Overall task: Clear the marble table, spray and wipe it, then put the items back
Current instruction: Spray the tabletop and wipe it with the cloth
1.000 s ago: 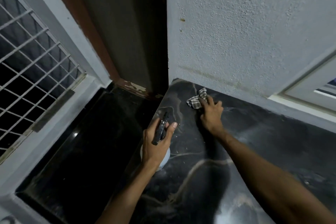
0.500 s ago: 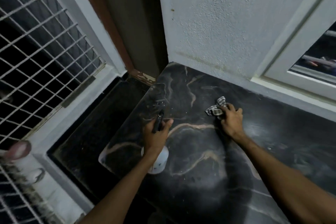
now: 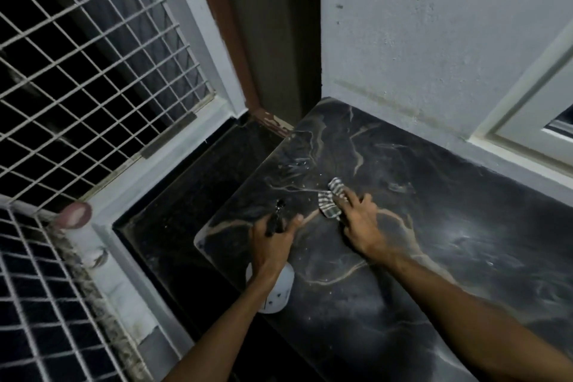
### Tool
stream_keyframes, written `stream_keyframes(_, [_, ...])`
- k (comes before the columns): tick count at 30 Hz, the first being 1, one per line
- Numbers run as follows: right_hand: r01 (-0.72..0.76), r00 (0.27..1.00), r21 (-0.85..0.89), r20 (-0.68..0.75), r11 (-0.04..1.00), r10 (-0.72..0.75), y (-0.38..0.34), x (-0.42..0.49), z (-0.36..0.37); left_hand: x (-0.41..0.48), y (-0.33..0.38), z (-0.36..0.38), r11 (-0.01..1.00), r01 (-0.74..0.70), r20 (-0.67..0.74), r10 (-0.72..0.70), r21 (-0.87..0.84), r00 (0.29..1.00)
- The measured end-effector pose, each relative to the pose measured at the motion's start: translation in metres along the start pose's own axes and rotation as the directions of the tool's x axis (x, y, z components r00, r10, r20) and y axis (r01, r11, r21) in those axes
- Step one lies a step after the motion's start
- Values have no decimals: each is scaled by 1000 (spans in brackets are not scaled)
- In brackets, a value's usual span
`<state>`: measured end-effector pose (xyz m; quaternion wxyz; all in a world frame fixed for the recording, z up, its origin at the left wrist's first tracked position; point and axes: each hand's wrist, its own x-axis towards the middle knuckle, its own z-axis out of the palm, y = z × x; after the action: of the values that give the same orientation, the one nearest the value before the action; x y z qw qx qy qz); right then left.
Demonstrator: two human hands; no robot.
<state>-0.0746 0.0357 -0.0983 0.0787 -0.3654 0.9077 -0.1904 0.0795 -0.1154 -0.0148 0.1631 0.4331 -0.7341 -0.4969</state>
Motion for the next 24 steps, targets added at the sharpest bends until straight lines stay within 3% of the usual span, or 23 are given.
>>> stream_keyframes(1, [80,997,-23,11,997,-79,0,12,1,3,-3,-6,1000,3,-1,-3,11,1000])
stream_keyframes(2, [61,998,-34,16,998,-60,1,28,-1,7,-7,-12,1000,0,-8,0,14,1000])
stream_keyframes(5, [-310,946,45,-82,950,313,-15,88,-5,22,-18,-31,1000,-18,-25,18,-4,1000])
stream_keyframes(6, [-299,951,37,-75,953,301,-34,94,-2,25,-19,-35,1000,-15,-17,15,-9,1000])
stream_keyframes(8, [22,999,-33,46,999,-21,-82,90,25,35,-24,-46,1000,2,-18,-2,-17,1000])
stream_keyframes(9, [213,970,-34,126,976,-208,-99,81,40,40,-26,-51,1000,-3,-23,3,-13,1000])
stream_keyframes(10, [318,936,-31,167,947,-309,-102,81,46,46,-28,-55,1000,-23,-25,23,2,999])
stream_keyframes(11, [330,934,-27,154,944,-322,-97,94,40,51,-29,-58,999,-43,-17,43,14,999])
stream_keyframes(13, [1,1000,-58,10,998,-1,-83,137,27,62,-36,-65,997,-74,11,74,-7,997])
stream_keyframes(14, [-191,981,-51,-47,980,188,-82,155,21,67,-40,-71,996,-79,16,79,-37,997])
stream_keyframes(15, [-280,959,-67,-74,958,275,-88,162,19,71,-41,-75,996,-73,19,74,-59,997])
stream_keyframes(16, [-236,971,-98,-61,967,231,-100,164,26,78,-43,-79,996,-61,26,63,-64,998])
stream_keyframes(18, [59,996,-129,72,990,-50,-127,143,45,85,-43,-87,998,-56,43,58,-41,997])
stream_keyframes(20, [273,952,-93,171,958,-255,-122,134,52,90,-38,-92,997,-78,65,79,-27,995])
stream_keyframes(21, [235,965,-102,140,967,-220,-113,148,45,93,-37,-93,995,-92,76,94,-25,993])
stream_keyframes(22, [84,995,-122,65,989,-76,-106,167,37,95,-38,-95,993,-117,80,118,-25,990])
stream_keyframes(24, [-222,975,-121,-28,967,220,-100,192,25,98,-40,-100,989,-137,75,140,-52,987])
